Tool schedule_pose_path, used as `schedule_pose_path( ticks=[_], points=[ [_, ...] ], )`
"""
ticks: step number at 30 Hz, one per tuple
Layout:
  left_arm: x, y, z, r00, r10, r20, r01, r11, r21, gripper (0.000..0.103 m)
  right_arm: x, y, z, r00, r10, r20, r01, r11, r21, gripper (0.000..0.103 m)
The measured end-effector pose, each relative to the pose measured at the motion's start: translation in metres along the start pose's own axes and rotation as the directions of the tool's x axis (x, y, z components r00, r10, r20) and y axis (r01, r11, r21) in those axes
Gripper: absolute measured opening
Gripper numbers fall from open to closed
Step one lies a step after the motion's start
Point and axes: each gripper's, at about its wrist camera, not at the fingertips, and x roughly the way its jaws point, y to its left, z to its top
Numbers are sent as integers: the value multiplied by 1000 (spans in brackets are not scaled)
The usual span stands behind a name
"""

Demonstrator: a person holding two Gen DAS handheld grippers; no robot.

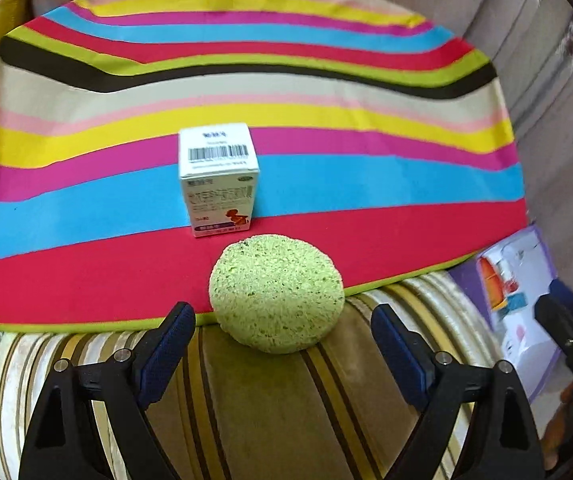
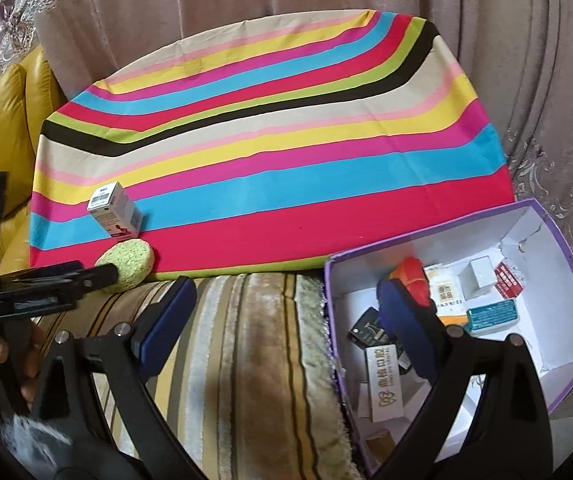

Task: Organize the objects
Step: 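Move both empty tools back toward the sponge and white box, then grasp the white barcode box with right tool while left tool grasps the green sponge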

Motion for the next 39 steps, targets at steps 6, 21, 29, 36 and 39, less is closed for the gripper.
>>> schedule_pose_path(
  ticks=[6, 21, 29, 36, 39],
  points=[
    [21, 5, 7, 998, 34, -57, -33, 999, 20, 91, 10, 6, 3, 1000, 20, -19, -20, 1000, -1, 95],
    [-4, 29, -3, 1000, -9, -3, 9, 1000, -12, 81, 34, 35, 13, 997, 51, -55, -53, 998, -35, 95],
    [-29, 76, -20, 999, 17, 50, -11, 993, -118, 81, 52, 80, 20, 994, 82, -76, -89, 990, -105, 95],
    [-36, 117, -18, 993, 65, 99, -43, 976, -212, 81, 73, 131, 27, 990, 95, -103, -113, 975, -192, 95],
    [-34, 127, -14, 989, 88, 121, -55, 966, -253, 81, 85, 153, 31, 988, 99, -119, -123, 967, -223, 95]
  ],
)
